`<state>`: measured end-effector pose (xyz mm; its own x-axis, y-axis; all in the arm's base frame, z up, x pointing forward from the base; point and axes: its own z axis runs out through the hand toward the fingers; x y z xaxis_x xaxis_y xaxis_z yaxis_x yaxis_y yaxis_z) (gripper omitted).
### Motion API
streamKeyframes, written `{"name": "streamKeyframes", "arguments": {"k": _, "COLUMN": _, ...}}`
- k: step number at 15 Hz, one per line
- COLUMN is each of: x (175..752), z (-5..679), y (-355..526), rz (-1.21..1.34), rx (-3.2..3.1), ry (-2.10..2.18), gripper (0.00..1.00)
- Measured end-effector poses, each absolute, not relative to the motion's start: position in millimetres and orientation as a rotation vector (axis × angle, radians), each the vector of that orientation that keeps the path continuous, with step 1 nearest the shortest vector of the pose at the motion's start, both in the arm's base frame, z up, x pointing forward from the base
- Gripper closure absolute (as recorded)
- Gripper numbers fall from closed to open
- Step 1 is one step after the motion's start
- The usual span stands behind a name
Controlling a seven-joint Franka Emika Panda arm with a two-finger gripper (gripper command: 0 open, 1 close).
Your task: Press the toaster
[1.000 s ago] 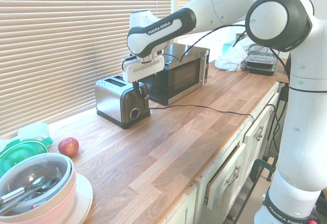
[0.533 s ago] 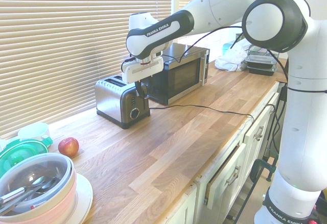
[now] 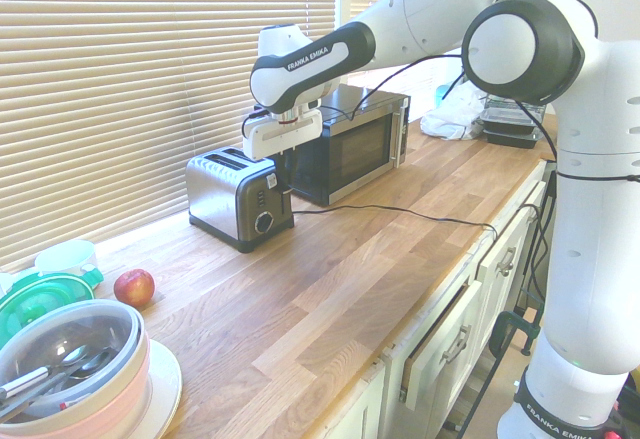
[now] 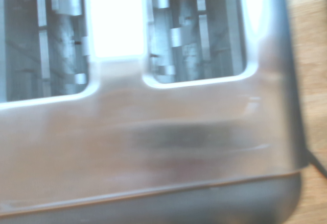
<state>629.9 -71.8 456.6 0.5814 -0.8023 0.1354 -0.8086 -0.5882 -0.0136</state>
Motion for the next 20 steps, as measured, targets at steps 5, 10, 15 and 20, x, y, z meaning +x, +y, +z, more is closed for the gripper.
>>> {"name": "streamKeyframes", "arguments": {"k": 5, "x": 631.4, "z": 459.5, "y": -71.3, "rz": 0.209, "rx": 2.757, "ry": -1.389, "gripper": 1.00}}
{"name": "streamKeyframes", "arguments": {"k": 10, "x": 634.1, "z": 456.5, "y": -65.8, "rz": 0.193, "rx": 2.759, "ry": -1.374, "gripper": 1.00}}
{"name": "streamKeyframes", "arguments": {"k": 15, "x": 645.6, "z": 415.1, "y": -68.8, "rz": 0.089, "rx": 2.756, "ry": -1.345, "gripper": 1.00}}
{"name": "streamKeyframes", "arguments": {"k": 20, "x": 651.1, "z": 398.7, "y": -70.8, "rz": 0.037, "rx": 2.768, "ry": -1.328, "gripper": 1.00}}
